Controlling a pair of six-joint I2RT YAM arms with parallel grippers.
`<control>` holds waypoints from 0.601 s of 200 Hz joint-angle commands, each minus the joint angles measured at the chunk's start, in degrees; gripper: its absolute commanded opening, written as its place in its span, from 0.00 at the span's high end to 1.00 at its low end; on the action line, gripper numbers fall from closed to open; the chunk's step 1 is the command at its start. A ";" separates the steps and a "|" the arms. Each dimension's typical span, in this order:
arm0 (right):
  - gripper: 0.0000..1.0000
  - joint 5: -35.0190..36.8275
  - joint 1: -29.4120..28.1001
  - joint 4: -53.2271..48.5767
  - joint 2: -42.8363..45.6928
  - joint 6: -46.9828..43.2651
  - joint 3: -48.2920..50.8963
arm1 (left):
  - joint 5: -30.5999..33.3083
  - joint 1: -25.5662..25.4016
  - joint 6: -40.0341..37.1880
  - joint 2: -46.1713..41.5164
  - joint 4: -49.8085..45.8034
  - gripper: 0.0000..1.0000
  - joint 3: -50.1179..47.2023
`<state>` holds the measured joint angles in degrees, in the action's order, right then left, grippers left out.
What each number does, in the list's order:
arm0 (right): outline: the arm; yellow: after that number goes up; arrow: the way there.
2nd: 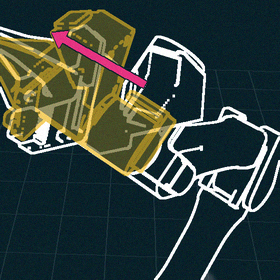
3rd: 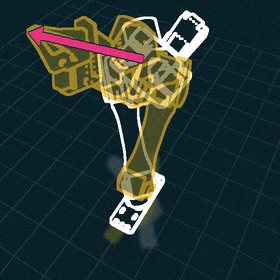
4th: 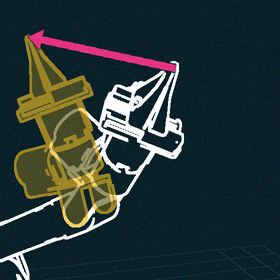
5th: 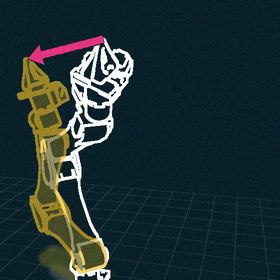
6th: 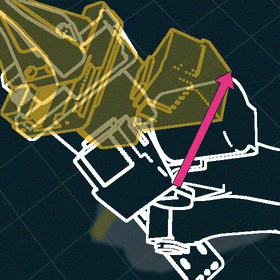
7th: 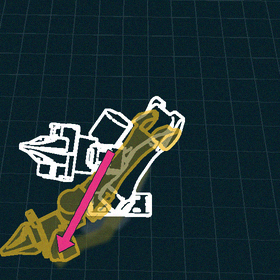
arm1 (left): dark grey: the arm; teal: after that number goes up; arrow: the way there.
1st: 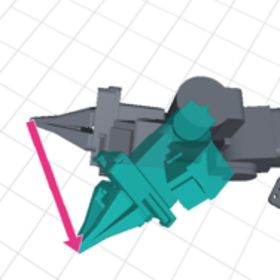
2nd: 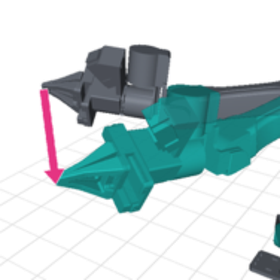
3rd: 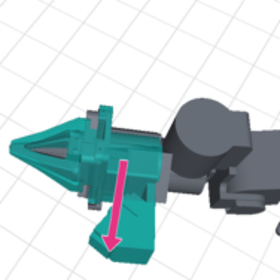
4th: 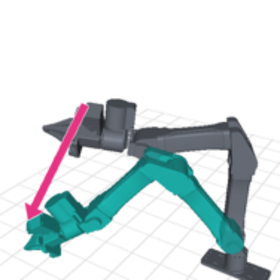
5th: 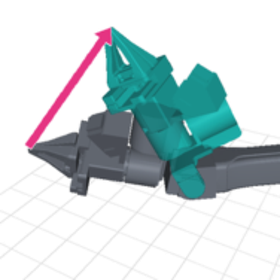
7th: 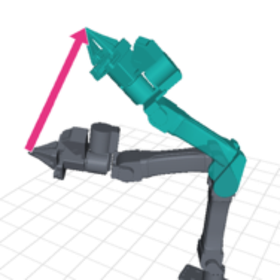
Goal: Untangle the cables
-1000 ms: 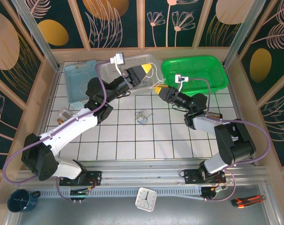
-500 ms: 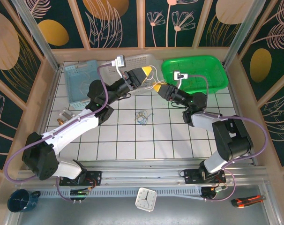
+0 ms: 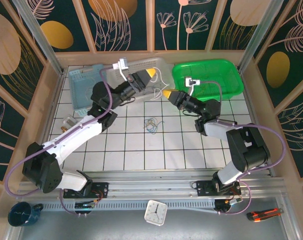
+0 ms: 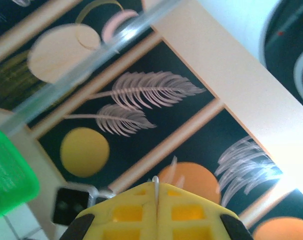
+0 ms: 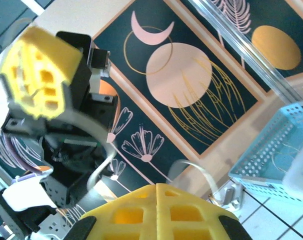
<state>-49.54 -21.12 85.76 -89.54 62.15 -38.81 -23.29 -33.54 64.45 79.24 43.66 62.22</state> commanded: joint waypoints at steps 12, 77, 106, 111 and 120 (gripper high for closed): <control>1.00 1.17 0.49 -1.28 2.89 -3.33 3.21 | 0.50 6.74 -6.32 -5.06 -6.23 1.00 1.68; 1.00 2.33 0.47 -12.05 8.58 -9.52 6.87 | 1.42 19.80 -12.24 -8.83 -14.53 1.00 -1.76; 1.00 4.43 -0.03 -24.85 13.68 -16.49 6.45 | 3.68 25.81 -16.20 -9.12 -18.25 1.00 -3.64; 1.00 4.97 -0.22 -27.77 14.71 -18.08 6.11 | 4.21 26.68 -17.02 -9.00 -18.91 1.00 -3.97; 1.00 6.15 -0.64 -33.09 16.41 -21.01 5.40 | 5.22 28.20 -18.50 -8.55 -20.09 1.00 -4.50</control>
<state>-46.50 -21.02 66.28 -77.82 50.30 -32.29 -20.71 -8.67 51.55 70.76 28.45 59.35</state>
